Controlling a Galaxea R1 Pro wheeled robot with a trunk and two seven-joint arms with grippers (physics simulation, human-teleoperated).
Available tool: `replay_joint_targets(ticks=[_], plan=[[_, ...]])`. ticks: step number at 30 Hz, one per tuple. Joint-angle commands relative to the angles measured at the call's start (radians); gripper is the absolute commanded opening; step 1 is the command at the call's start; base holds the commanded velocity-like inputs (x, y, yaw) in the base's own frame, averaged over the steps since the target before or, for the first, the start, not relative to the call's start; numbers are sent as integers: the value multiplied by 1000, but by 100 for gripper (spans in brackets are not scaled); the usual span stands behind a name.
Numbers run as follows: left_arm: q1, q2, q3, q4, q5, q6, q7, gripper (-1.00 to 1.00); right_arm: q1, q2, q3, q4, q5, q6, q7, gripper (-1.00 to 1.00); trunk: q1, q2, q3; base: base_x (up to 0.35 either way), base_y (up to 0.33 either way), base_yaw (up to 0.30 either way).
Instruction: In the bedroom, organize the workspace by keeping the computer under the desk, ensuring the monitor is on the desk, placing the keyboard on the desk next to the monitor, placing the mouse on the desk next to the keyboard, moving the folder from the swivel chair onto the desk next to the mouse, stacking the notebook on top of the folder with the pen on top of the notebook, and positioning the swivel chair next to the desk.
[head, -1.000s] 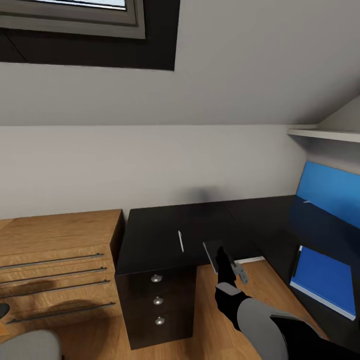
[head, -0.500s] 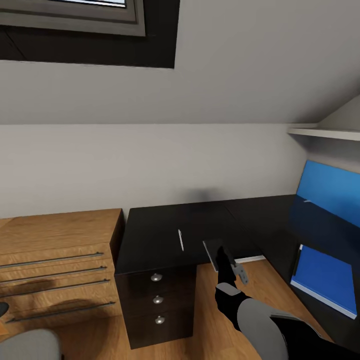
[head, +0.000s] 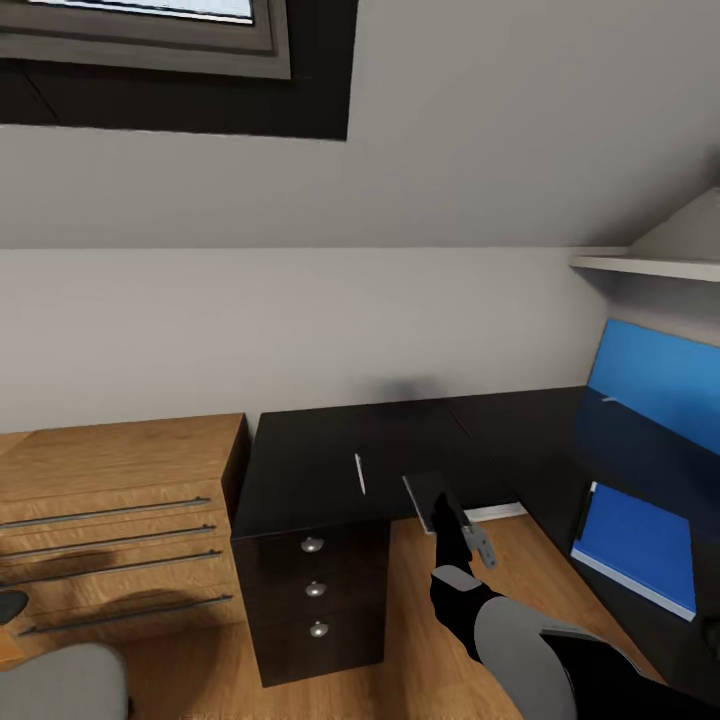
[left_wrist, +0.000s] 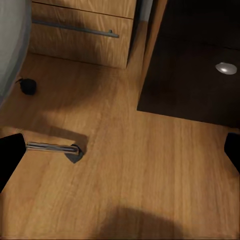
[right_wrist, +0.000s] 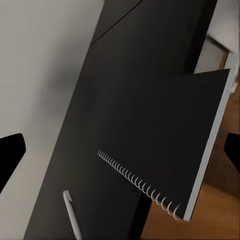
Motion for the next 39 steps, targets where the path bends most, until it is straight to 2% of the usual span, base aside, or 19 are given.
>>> replay_joint_targets(ticks=[1, 11, 23, 39], plan=[[-1, 0, 8, 1, 3, -2, -10, 100, -1, 0, -8, 2, -1, -2, 8, 100, 0, -1, -1, -263, -63, 0], [-1, 0, 8, 1, 3, -2, -10, 100, -1, 0, -8, 2, -1, -2, 8, 100, 0, -1, -1, -253, -61, 0], [-1, -1, 7, 1, 3, -3, -10, 100, -1, 0, -8, 2, -2, -2, 7, 100, 0, -1, -1, -38, -8, 0], [-1, -3, 6, 1, 3, -3, -6, 100, -1, 0, -3, 3, 0, -2, 10, 100, 61, -113, -51, -2, 0, 0]])
